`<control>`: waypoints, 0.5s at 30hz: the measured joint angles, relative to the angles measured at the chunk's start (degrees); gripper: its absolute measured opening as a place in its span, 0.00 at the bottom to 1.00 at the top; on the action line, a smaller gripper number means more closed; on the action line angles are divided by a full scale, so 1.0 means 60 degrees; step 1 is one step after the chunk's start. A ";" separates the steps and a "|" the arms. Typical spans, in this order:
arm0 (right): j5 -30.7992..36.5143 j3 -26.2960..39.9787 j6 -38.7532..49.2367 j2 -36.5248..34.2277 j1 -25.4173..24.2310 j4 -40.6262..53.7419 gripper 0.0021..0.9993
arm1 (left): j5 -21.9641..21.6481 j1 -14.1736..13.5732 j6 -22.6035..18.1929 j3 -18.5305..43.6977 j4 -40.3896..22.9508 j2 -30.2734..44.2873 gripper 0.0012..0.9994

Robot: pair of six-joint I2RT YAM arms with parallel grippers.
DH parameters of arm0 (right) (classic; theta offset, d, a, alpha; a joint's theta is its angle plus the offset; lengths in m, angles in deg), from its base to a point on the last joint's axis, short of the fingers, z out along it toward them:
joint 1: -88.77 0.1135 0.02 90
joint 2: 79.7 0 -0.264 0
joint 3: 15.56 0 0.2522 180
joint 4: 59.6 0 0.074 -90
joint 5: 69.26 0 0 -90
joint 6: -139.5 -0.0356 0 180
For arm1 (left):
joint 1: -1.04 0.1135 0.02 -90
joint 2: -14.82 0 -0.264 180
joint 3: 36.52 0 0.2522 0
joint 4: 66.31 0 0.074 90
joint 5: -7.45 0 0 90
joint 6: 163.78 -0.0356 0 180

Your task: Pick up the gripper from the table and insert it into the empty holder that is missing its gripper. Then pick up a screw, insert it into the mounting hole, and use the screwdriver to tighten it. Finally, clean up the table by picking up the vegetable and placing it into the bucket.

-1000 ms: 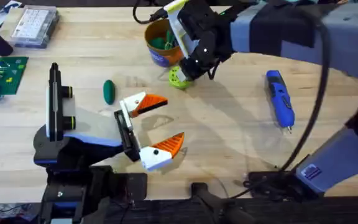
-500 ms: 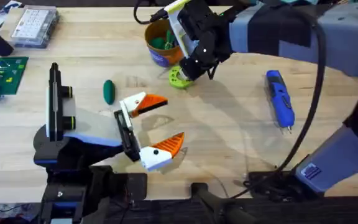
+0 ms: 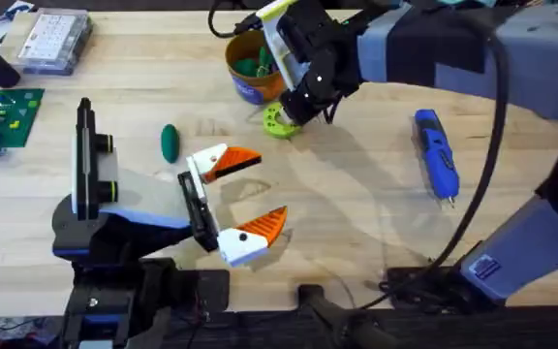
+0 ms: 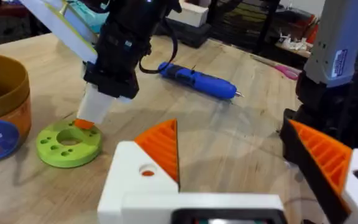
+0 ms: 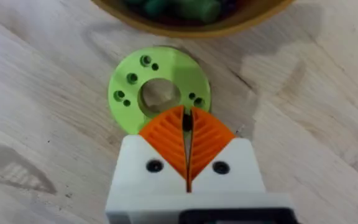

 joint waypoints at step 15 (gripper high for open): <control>-0.0046 -0.0018 0.0000 0.1793 0.0004 0.0179 0.00 | 0.0000 0.0000 -0.0002 0.0000 -0.0001 0.0000 0.99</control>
